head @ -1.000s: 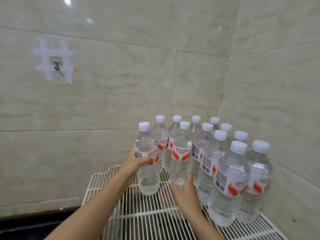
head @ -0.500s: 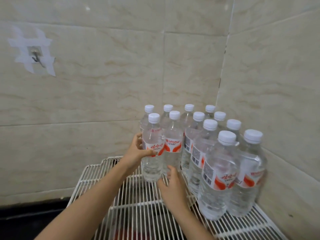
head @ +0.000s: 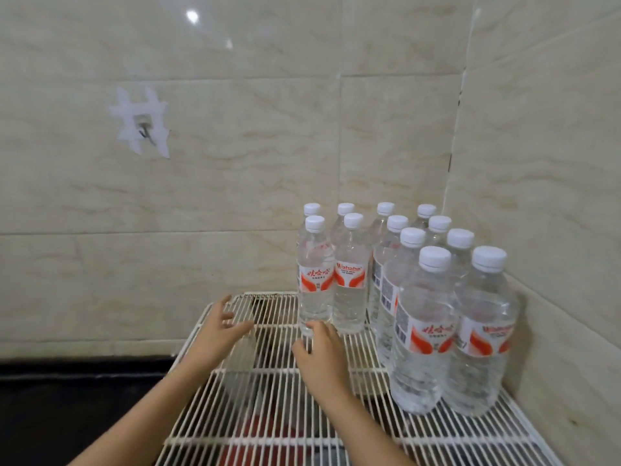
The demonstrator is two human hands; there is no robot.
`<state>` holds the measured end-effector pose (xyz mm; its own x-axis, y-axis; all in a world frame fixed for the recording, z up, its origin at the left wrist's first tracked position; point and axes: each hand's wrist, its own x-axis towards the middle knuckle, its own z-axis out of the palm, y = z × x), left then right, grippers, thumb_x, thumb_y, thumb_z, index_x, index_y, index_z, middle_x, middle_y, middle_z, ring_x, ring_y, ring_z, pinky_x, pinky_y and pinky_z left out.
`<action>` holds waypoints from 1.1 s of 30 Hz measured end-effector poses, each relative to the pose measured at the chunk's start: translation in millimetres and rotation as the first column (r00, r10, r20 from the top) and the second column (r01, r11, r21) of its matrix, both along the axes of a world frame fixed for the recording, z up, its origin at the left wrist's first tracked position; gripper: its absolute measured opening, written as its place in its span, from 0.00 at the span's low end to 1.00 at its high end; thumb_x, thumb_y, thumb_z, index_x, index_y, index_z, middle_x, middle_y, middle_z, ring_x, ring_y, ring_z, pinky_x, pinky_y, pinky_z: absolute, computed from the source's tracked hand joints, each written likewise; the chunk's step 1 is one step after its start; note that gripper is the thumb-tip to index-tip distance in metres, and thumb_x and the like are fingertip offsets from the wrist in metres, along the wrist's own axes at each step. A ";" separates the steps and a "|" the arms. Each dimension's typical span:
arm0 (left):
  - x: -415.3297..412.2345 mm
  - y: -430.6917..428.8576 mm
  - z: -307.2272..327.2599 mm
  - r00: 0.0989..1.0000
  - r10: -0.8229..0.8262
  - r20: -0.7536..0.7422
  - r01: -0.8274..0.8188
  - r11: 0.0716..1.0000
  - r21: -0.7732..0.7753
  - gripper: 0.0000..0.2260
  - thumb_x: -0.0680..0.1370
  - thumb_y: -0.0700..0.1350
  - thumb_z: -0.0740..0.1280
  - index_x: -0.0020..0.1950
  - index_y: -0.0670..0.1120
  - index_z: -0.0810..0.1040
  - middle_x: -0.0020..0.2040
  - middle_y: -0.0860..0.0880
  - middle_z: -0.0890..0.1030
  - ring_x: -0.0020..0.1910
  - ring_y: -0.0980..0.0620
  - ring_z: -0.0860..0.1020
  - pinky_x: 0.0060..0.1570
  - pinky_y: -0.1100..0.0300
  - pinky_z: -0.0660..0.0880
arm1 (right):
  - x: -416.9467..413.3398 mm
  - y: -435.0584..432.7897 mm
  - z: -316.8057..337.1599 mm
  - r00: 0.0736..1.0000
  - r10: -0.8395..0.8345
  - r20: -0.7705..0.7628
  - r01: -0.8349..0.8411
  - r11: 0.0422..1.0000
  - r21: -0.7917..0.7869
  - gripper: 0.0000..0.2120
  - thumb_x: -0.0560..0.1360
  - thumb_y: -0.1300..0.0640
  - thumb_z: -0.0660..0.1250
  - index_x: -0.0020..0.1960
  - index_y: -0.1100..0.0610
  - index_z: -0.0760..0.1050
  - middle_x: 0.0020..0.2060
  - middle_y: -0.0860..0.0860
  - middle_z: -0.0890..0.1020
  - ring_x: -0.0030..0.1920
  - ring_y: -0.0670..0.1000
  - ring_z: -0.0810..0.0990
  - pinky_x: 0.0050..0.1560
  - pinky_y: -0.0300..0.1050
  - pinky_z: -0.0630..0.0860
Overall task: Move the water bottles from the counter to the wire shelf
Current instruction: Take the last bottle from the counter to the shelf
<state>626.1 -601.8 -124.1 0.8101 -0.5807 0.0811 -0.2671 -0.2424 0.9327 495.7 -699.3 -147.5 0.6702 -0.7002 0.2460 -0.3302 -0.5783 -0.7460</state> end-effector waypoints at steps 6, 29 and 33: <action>-8.0 155.6 -18.6 0.920 0.393 0.012 -0.393 0.920 0.010 0.24 0.75 0.35 0.65 0.69 0.42 0.64 0.65 0.35 0.71 0.57 0.43 0.72 0.46 0.55 0.69 | -5.6 58.3 31.7 0.883 0.464 -0.065 -0.469 0.873 -0.133 0.22 0.78 0.50 0.57 0.71 0.52 0.62 0.70 0.48 0.64 0.70 0.46 0.61 0.71 0.43 0.58; -152.1 712.0 -92.0 0.175 0.981 -0.086 -0.980 0.182 0.079 0.16 0.76 0.38 0.63 0.63 0.36 0.69 0.61 0.36 0.73 0.50 0.47 0.70 0.48 0.56 0.66 | 120.6 516.1 -75.2 0.380 0.849 -0.366 -0.902 0.427 0.054 0.20 0.75 0.52 0.63 0.65 0.58 0.71 0.62 0.56 0.74 0.63 0.54 0.72 0.63 0.44 0.67; -149.0 759.1 -102.4 0.158 0.983 -0.091 -0.982 0.166 0.089 0.15 0.77 0.39 0.62 0.63 0.37 0.70 0.61 0.38 0.74 0.50 0.47 0.71 0.50 0.56 0.66 | 131.4 572.6 -75.3 0.351 0.841 -0.411 -0.920 0.392 0.016 0.20 0.75 0.52 0.63 0.65 0.58 0.71 0.63 0.56 0.74 0.64 0.55 0.71 0.63 0.45 0.67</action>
